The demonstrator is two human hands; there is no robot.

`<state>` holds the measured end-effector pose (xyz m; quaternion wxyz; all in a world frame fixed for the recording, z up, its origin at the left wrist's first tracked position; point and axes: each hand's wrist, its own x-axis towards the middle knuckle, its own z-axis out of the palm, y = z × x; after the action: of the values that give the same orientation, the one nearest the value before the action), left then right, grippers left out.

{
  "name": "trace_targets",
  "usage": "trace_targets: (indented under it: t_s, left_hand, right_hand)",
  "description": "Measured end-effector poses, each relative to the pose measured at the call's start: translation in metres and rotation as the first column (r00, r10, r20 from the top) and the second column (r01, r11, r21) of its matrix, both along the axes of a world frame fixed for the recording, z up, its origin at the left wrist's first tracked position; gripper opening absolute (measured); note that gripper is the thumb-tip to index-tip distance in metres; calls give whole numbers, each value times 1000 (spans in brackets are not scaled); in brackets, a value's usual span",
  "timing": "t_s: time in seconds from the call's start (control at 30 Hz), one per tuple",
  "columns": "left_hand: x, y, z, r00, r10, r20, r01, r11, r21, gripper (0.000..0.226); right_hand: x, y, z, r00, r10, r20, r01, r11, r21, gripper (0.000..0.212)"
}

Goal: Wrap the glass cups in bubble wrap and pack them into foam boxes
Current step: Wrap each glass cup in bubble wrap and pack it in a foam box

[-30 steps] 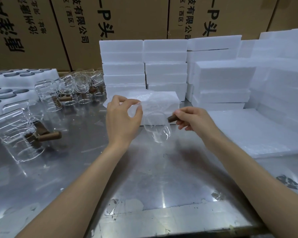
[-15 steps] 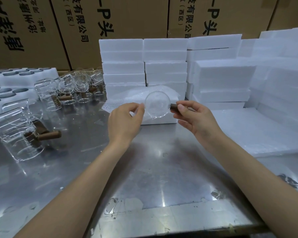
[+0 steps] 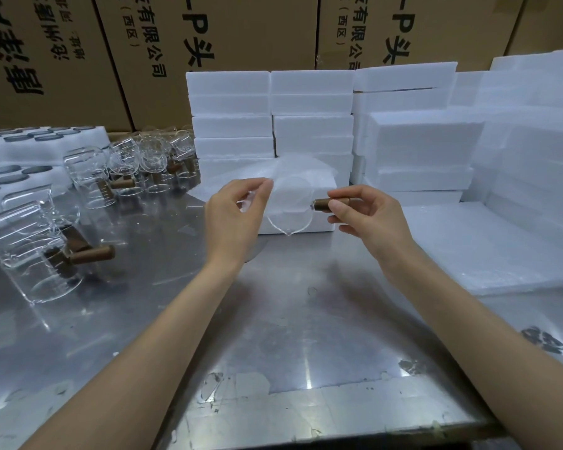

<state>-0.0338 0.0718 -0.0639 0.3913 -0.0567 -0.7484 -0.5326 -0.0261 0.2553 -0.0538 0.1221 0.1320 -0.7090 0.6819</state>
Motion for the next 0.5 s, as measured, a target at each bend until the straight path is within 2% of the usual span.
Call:
trace_targets:
  t_s: [0.17,0.3,0.37,0.43,0.5]
  left_hand:
    - [0,1,-2,997,-70,30,72,995,-63,15]
    - [0,3,-4,990,-126,55,133,982,-133,40]
    - [0,4,-3,988,-129,79,139,982,-131,45]
    - [0,4,-2,984,-146,100,155,984,-83,42]
    - [1,6,0,980,-169,104,171,985,-4,29]
  right_hand:
    - [-4,9,0,992,28,120,-1,976,-219,13]
    - [-8,12,-2,979,91,183,-32,952,-306,11]
    - [-9,12,-3,967,131,217,-52,940,-338,12]
    - [-10,11,-3,950,178,256,-76,929,-362,18]
    - [-10,11,-4,937,200,286,-86,926,-367,23]
